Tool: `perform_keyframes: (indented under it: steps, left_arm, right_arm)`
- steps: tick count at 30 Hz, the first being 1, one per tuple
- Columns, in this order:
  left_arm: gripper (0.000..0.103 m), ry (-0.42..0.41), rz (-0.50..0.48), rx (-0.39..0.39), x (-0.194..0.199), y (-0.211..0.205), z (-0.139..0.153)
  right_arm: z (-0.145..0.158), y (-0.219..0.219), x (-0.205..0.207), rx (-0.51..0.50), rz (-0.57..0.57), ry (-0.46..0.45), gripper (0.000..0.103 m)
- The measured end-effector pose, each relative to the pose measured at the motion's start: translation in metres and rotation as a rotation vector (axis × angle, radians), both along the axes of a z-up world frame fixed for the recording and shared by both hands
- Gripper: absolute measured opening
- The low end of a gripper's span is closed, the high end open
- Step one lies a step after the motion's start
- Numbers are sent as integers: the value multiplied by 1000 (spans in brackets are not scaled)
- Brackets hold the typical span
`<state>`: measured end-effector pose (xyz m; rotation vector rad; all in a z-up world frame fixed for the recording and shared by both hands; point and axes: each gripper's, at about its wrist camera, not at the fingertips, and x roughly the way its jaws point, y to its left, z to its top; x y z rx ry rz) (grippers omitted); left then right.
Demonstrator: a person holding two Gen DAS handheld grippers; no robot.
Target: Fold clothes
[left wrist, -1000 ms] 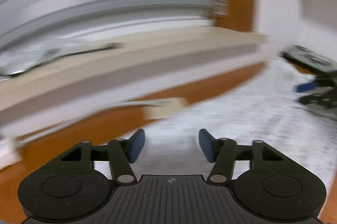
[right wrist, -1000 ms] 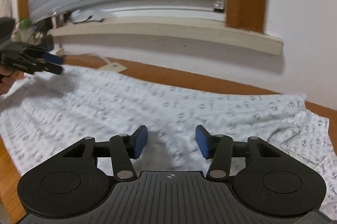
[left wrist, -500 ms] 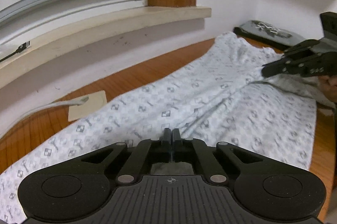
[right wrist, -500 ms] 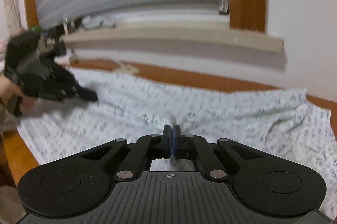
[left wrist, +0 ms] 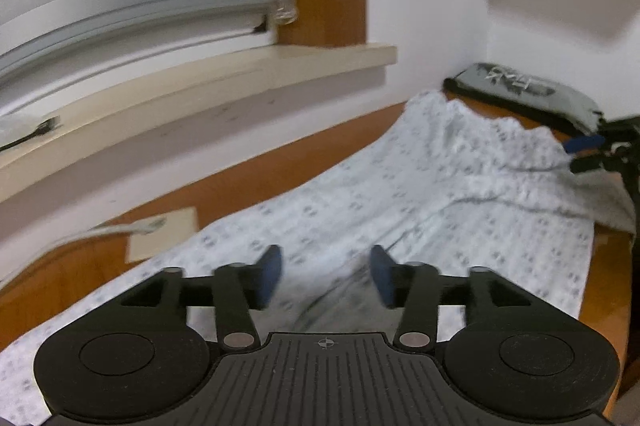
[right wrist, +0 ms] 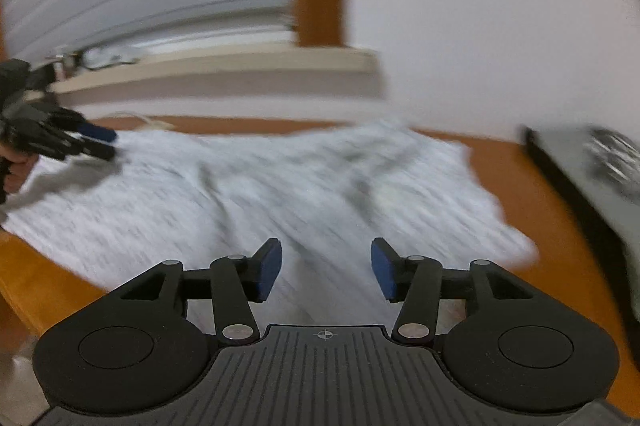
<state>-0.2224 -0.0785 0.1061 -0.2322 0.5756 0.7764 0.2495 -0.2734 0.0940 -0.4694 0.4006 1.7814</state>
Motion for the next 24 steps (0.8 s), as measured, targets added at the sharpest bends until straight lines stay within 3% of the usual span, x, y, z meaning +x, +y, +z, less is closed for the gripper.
perform_keyframes:
  steps: [2, 8, 15, 16, 17, 18, 24]
  left_arm:
    - [71, -15, -11, -7, 11, 0, -3]
    - [74, -28, -28, -37, 34, -2, -18]
    - [76, -29, -18, -58, 37, 1, -23]
    - [77, -30, -16, -61, 37, 1, -23]
    - [77, -32, -13, -64, 37, 2, -24]
    - [77, -33, -11, -68, 36, 3, -24]
    - [78, -36, 0, -81, 36, 5, -26]
  right_arm:
    - [-4, -18, 19, -19, -44, -8, 51]
    - [-17, -55, 52, -76, -100, 0, 51]
    - [-25, -66, 45, -107, -62, 32, 50]
    - [-24, -65, 46, -109, -58, 41, 41]
    - [-23, -65, 46, -112, -53, 49, 16]
    - [-22, -65, 47, -113, -49, 56, 8]
    - [28, -64, 45, -7, -38, 43, 7]
